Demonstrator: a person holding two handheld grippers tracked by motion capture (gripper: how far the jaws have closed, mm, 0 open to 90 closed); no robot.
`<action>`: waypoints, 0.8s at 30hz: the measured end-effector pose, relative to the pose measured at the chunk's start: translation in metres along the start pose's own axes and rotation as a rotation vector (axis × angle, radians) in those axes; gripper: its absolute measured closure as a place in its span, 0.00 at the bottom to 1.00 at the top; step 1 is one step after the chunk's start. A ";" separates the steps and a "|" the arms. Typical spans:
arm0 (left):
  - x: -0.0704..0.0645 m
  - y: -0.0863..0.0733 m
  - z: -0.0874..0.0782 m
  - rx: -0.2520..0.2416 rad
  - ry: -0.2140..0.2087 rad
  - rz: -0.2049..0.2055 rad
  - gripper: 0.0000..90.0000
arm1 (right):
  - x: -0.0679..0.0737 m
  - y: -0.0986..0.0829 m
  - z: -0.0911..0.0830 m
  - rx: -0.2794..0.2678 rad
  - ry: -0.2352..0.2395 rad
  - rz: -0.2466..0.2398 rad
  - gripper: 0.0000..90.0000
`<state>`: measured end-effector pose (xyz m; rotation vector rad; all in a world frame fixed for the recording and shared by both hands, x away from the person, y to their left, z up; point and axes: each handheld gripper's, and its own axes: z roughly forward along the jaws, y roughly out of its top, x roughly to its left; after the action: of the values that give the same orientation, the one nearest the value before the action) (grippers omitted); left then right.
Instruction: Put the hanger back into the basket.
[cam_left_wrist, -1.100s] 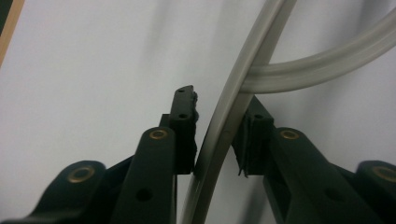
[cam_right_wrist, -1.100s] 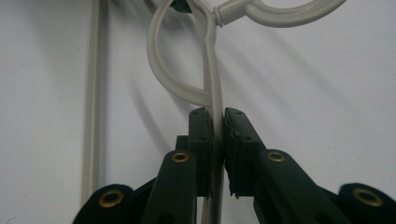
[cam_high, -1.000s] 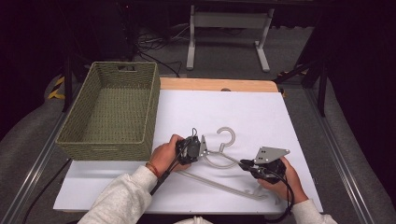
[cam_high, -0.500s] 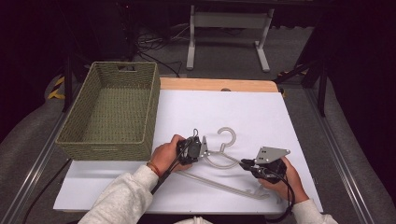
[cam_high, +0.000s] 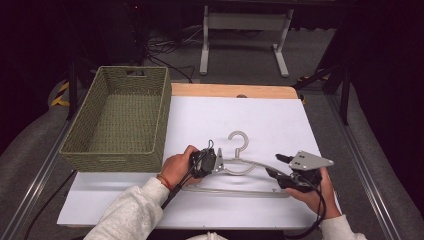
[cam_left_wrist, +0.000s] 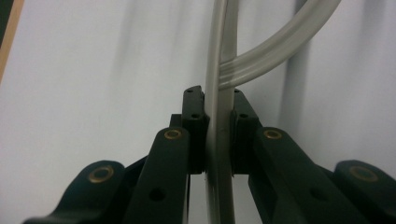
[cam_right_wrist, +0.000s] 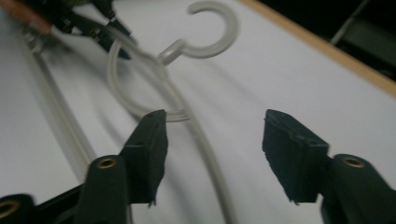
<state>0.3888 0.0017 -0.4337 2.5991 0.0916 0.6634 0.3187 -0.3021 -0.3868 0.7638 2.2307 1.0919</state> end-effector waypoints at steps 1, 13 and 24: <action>0.001 0.000 -0.002 0.003 0.009 -0.001 0.90 | 0.000 0.000 0.000 0.000 0.000 0.000 0.41; 0.013 -0.004 -0.023 -0.068 0.044 -0.116 0.90 | -0.036 -0.030 -0.046 -0.124 -0.197 0.167 0.25; 0.035 -0.014 -0.059 -0.191 0.082 -0.211 0.90 | -0.045 -0.054 -0.025 -0.013 -0.172 0.212 0.24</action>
<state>0.3928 0.0444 -0.3788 2.3391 0.3079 0.6670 0.3201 -0.3736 -0.4080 1.0664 2.0315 1.0918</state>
